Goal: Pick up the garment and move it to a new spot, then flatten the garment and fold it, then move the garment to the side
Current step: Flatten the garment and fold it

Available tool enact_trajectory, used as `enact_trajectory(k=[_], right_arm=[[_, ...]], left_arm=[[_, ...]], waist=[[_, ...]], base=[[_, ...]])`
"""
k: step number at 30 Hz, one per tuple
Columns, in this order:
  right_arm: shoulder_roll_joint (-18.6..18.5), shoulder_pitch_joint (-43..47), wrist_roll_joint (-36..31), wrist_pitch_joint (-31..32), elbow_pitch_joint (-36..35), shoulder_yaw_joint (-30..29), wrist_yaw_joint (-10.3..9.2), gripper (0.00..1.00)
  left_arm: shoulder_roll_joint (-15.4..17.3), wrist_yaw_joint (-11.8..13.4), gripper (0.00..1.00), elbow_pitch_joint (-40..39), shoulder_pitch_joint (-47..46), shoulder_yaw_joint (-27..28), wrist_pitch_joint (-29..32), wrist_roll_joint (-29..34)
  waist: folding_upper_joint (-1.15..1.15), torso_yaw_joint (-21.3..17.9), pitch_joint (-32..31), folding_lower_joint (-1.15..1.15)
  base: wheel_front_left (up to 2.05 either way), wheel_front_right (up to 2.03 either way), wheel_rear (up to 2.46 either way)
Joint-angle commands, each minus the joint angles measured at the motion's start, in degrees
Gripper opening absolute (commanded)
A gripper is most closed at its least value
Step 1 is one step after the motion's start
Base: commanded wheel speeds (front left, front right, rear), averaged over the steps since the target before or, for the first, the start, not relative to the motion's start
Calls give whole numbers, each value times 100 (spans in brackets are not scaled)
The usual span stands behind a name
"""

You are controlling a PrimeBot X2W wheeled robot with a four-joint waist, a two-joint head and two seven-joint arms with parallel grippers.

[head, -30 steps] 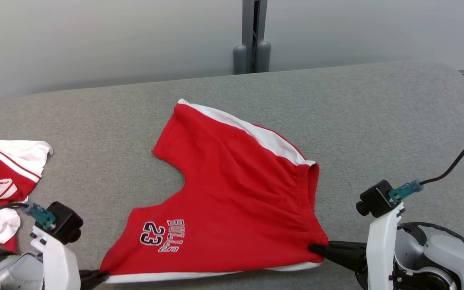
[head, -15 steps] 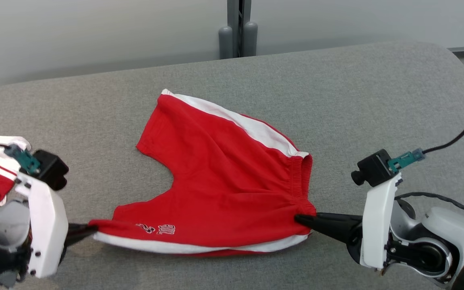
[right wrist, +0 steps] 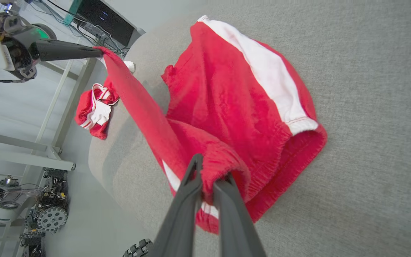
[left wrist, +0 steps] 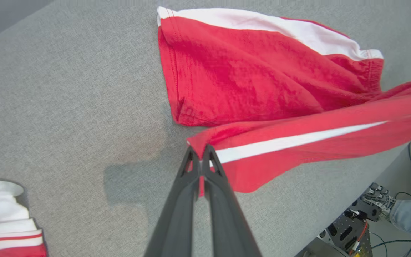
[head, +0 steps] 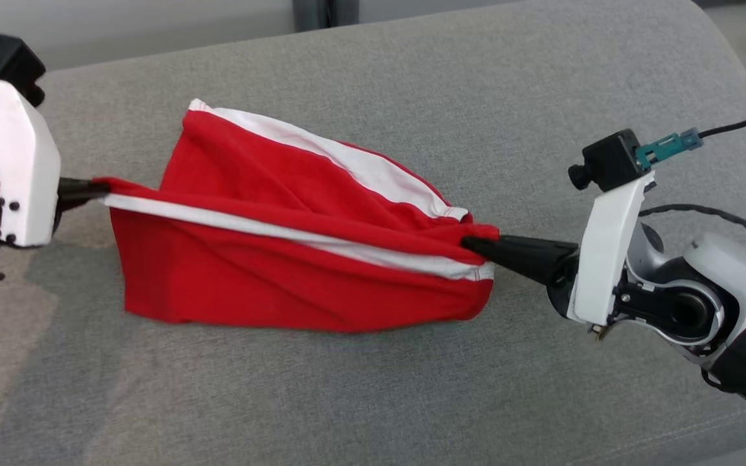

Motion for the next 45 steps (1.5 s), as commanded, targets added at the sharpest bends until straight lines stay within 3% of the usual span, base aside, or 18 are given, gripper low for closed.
enact_trajectory(k=[1,14,28,29,30,31,32,33,40,45], right_arm=[[30,-73,-1,-53,55,-44,1,0],[740,-446,-71,-346,475,-222,1,0],[1144,-723,-220,-545,790,-242,1,1],[1156,-728,-231,-553,813,-240,1,15],[1167,-730,-243,-570,832,-237,1,38],[1180,-735,-247,-582,847,-233,1,65],[1194,-739,-248,-588,859,-226,1,96],[1205,-740,-249,-593,868,-216,1,100],[1150,-667,-224,-639,925,-208,1,100],[948,-517,-262,-781,904,-241,1,100]], left_arm=[[-33,-44,0,144,-165,26,32,92],[-588,-219,0,1559,-1384,-40,206,821],[-1006,-566,0,2501,-1703,-118,-344,1167],[-1035,-590,22,2555,-1696,-128,-384,1166],[-1065,-594,55,2606,-1667,-130,-400,1138],[-1101,-608,100,2649,-1622,-137,-399,1102],[-1141,-626,100,2683,-1585,-136,-421,1065],[-1171,-639,100,2707,-1552,-137,-443,1032],[-1296,-700,100,2773,-1378,-66,-818,860],[-1215,-698,100,2663,-1233,-169,-861,778]], waist=[[0,-185,213,0],[0,-723,935,0],[0,-895,1233,0],[0,-889,1242,0],[0,-882,1247,0],[0,-874,1246,0],[0,-866,1244,0],[0,-858,1240,0],[0,-809,1138,0],[0,-766,918,0]], base=[[0,0,0],[0,0,0],[0,0,0],[0,0,0],[0,0,0],[0,0,0],[0,0,0],[0,0,0],[0,0,0],[0,0,0]])
